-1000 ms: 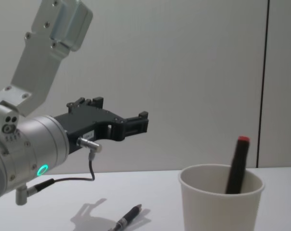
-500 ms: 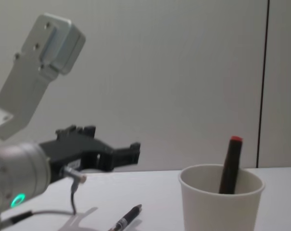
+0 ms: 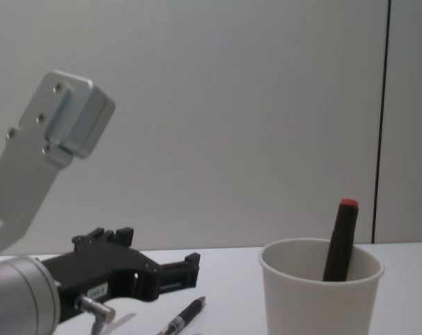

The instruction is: Place the pen into the pen holder.

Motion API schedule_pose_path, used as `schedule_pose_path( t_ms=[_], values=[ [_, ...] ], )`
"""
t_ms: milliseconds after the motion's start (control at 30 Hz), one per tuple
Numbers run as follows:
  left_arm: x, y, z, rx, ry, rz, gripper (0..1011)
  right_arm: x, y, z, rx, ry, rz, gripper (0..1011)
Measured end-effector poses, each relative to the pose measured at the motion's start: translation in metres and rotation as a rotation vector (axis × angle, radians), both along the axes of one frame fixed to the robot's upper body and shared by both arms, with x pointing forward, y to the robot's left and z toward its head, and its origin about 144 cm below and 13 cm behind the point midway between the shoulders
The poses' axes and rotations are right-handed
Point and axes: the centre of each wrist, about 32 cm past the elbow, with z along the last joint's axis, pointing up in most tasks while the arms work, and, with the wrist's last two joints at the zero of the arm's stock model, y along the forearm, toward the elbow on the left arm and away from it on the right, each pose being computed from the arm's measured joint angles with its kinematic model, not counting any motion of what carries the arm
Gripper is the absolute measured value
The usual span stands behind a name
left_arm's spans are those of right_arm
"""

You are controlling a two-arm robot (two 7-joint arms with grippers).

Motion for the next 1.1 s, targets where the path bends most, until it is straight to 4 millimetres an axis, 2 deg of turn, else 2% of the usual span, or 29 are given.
schedule_pose_path(
  t_ms=[600,1100],
  values=[
    [-0.003,-0.004,-0.017,-0.021,0.075,-0.006,1001,0.000,-0.002,0.000,0.003,0.001,-0.010,1001],
    [-0.001,-0.004,-0.013,0.060,0.155,-0.036,1001,0.000,-0.003,0.000,0.004,0.000,-0.013,1001]
  ],
)
